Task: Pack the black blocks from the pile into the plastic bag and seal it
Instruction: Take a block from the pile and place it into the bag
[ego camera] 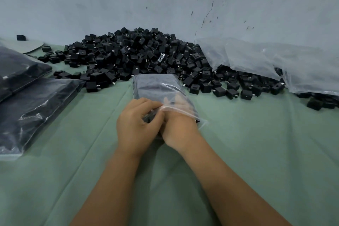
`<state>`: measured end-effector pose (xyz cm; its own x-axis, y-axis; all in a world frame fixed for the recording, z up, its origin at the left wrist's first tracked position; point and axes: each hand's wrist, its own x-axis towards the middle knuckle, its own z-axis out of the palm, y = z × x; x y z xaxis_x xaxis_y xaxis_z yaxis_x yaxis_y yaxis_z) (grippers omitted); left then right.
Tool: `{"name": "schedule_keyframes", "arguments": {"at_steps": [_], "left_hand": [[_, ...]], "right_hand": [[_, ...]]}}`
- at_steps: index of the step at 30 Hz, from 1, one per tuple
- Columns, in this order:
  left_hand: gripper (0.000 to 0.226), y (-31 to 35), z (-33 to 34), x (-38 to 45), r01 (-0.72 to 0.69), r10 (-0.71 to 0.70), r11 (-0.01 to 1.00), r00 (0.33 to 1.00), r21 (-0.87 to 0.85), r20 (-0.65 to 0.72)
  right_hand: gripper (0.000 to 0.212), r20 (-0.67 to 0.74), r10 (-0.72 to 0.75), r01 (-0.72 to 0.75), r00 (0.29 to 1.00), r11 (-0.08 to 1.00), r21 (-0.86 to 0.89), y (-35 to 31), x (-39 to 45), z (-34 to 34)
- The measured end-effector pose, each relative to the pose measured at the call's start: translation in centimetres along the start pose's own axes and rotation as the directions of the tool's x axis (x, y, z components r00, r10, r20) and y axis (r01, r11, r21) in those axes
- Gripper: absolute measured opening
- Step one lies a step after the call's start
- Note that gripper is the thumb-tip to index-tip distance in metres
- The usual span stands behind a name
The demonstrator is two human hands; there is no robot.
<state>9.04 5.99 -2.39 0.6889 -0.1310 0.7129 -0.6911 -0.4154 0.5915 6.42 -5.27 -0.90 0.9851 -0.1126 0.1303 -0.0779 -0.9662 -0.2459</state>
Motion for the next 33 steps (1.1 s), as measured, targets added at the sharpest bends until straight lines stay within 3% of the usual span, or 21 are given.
{"name": "schedule_keyframes", "arguments": {"at_steps": [3, 7, 10, 13, 17, 20, 23, 28, 33], "left_hand": [[0.014, 0.0, 0.0, 0.0, 0.013, -0.013, 1.0, 1.0, -0.002, -0.001], [0.023, 0.0, 0.1, 0.0, -0.002, 0.002, 1.0, 1.0, 0.026, 0.014], [0.02, 0.0, 0.0, 0.0, 0.0, 0.0, 1.0, 1.0, 0.016, 0.013], [0.018, 0.0, 0.1, 0.0, 0.004, -0.004, 1.0, 1.0, 0.02, 0.013], [0.02, 0.1, 0.1, 0.0, -0.021, 0.021, 0.999, 1.0, 0.033, 0.02], [0.028, 0.3, 0.0, 0.1, -0.03, 0.029, 0.999, 0.999, 0.038, 0.024], [0.019, 0.3, 0.0, 0.0, -0.012, 0.011, 0.999, 1.0, 0.044, 0.023], [0.017, 0.3, -0.1, 0.0, -0.004, 0.003, 0.999, 1.0, 0.04, 0.021], [0.015, 0.2, -0.1, -0.1, 0.009, -0.009, 0.999, 1.0, 0.039, 0.017]], "right_hand": [[0.018, -0.077, -0.06, 0.048, 0.995, 0.988, -0.146, -0.2, -0.4, 0.1], [0.027, -0.129, -0.074, 0.043, 0.989, 0.973, -0.225, -0.5, -0.5, 0.3], [0.02, -0.136, -0.04, 0.023, 0.99, 0.992, -0.125, -0.4, 0.1, 0.2], [0.025, -0.013, 0.022, -0.021, 1.0, 0.999, 0.042, 0.0, 0.6, 0.0], [0.03, -0.033, -0.066, 0.066, 0.997, 0.998, 0.006, 0.3, 1.6, 0.2], [0.031, -0.025, -0.053, 0.053, 0.998, 0.999, 0.001, 0.6, 1.9, 0.2], [0.032, -0.014, -0.056, 0.056, 0.998, 0.998, 0.028, 0.5, 1.4, 0.6], [0.022, -0.153, 0.007, 0.006, 0.988, 0.996, 0.084, 0.0, 0.1, 1.0], [0.023, -0.069, -0.016, 0.019, 0.998, 0.999, 0.05, 0.1, 0.9, 1.1]]}}
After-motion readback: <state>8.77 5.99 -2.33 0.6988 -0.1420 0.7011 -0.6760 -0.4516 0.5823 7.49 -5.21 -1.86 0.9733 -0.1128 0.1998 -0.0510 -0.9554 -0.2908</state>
